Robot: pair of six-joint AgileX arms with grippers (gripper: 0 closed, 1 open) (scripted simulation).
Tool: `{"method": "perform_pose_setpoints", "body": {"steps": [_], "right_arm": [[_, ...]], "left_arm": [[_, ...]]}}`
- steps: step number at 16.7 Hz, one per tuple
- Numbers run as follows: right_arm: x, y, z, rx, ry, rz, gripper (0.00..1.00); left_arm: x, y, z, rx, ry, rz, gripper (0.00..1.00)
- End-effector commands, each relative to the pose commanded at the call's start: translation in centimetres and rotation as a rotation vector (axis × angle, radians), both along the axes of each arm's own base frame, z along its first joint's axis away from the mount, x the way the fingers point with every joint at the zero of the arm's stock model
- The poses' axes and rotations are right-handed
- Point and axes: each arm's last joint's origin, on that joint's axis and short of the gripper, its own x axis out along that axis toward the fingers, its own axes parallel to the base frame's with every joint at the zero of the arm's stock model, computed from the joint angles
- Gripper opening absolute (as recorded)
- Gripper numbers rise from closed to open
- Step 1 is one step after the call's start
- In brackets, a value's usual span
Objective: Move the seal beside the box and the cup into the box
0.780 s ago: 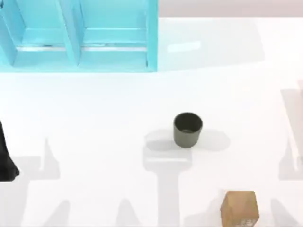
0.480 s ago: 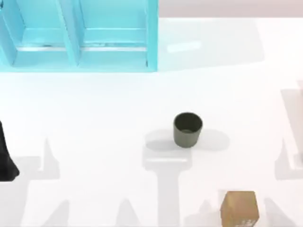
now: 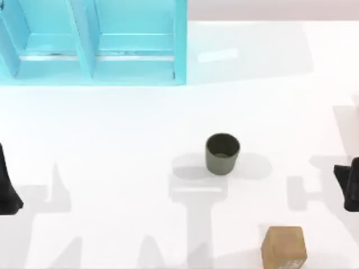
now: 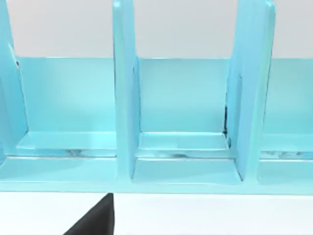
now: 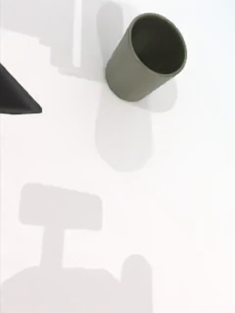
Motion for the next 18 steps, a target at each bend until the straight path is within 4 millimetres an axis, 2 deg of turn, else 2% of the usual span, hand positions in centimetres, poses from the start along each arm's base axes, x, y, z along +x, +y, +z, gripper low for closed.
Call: {"method": "perform_pose_setpoints", "body": {"steps": [5, 10, 13, 18], "right_arm": [[3.3, 6.1, -0.1, -0.119, 0.511, 0.032, 1.00], [4.5, 11.6, -0.3, -0.257, 0.758, 0.011, 1.00], [4.6, 13.2, -0.5, -0.299, 0.808, 0.001, 1.00], [4.7, 13.2, -0.5, -0.298, 0.809, -0.002, 1.00]], "left_arm": [[0.0, 0.0, 0.0, 0.000, 0.000, 0.000, 1.00], [0.0, 0.0, 0.0, 0.000, 0.000, 0.000, 1.00], [0.0, 0.0, 0.0, 0.000, 0.000, 0.000, 1.00], [0.0, 0.0, 0.0, 0.000, 0.000, 0.000, 1.00]]}}
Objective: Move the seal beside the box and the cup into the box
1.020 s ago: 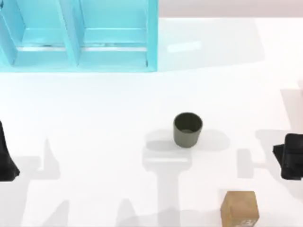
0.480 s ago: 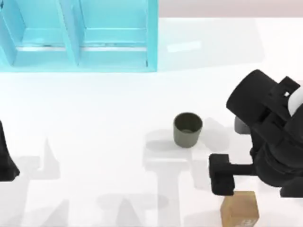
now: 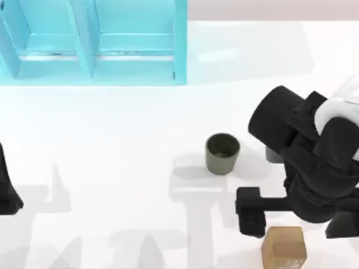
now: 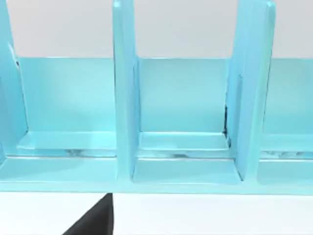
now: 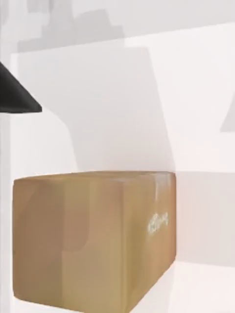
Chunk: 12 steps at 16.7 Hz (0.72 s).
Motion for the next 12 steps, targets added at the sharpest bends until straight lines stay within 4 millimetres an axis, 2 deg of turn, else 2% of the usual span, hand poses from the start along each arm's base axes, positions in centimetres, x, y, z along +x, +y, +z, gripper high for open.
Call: {"method": "perform_pose_setpoints", "body": {"steps": [3, 9, 12], "right_arm": [[0.0, 0.1, -1.1, -0.005, 0.005, 0.003, 1.00], [0.1, 0.3, -6.9, 0.004, -0.004, 0.003, 1.00], [-0.1, 0.2, -8.0, -0.002, 0.002, 0.003, 1.00]], "left_arm": [[0.0, 0.0, 0.0, 0.000, 0.000, 0.000, 1.00], [0.0, 0.0, 0.0, 0.000, 0.000, 0.000, 1.00], [0.0, 0.0, 0.0, 0.000, 0.000, 0.000, 1.00]]}}
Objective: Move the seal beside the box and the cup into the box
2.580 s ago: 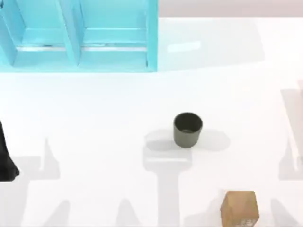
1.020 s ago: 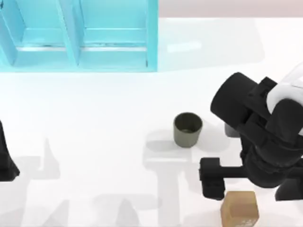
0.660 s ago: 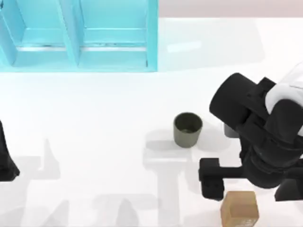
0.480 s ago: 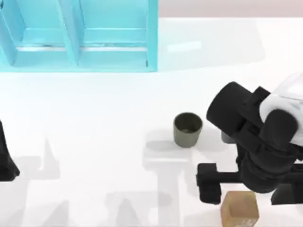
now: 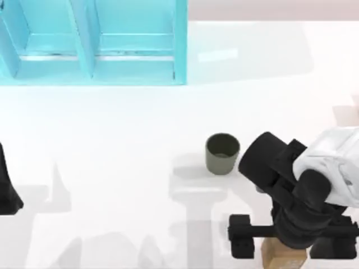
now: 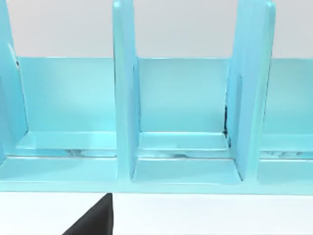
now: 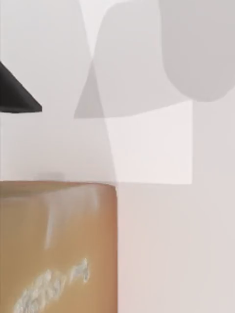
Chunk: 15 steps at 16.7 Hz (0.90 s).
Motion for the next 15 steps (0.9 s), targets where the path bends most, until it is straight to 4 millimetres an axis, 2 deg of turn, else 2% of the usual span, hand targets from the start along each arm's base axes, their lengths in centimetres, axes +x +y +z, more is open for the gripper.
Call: {"method": "perform_pose_setpoints", "body": {"steps": [3, 15], "right_arm": [[0.00, 0.00, 0.00, 0.000, 0.000, 0.000, 1.00], [0.00, 0.00, 0.00, 0.000, 0.000, 0.000, 0.10]], "left_arm": [[0.00, 0.00, 0.00, 0.000, 0.000, 0.000, 1.00], [0.00, 0.00, 0.00, 0.000, 0.000, 0.000, 1.00]]}}
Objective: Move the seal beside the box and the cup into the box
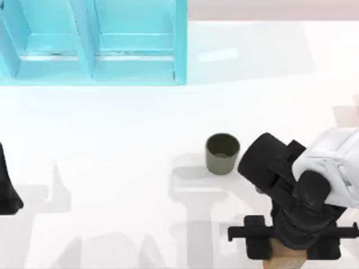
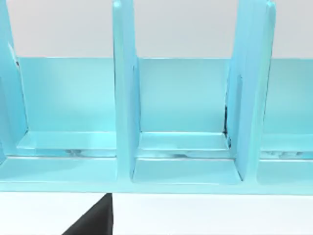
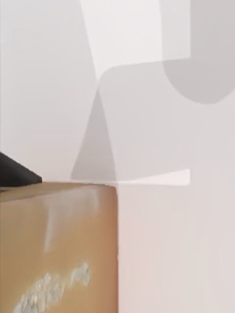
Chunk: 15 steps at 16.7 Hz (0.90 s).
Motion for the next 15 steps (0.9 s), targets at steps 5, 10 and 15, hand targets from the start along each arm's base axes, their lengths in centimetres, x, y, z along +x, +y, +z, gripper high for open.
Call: {"method": "perform_pose_setpoints", "body": {"steps": [5, 10, 15], "right_arm": [[0.0, 0.0, 0.0, 0.000, 0.000, 0.000, 0.00], [0.0, 0.0, 0.0, 0.001, -0.002, -0.003, 0.00], [0.9, -2.4, 2.8, 0.003, -0.005, 0.000, 0.00]], "left_arm": [[0.0, 0.0, 0.0, 0.000, 0.000, 0.000, 1.00], [0.0, 0.0, 0.0, 0.000, 0.000, 0.000, 1.00], [0.0, 0.0, 0.0, 0.000, 0.000, 0.000, 1.00]]}}
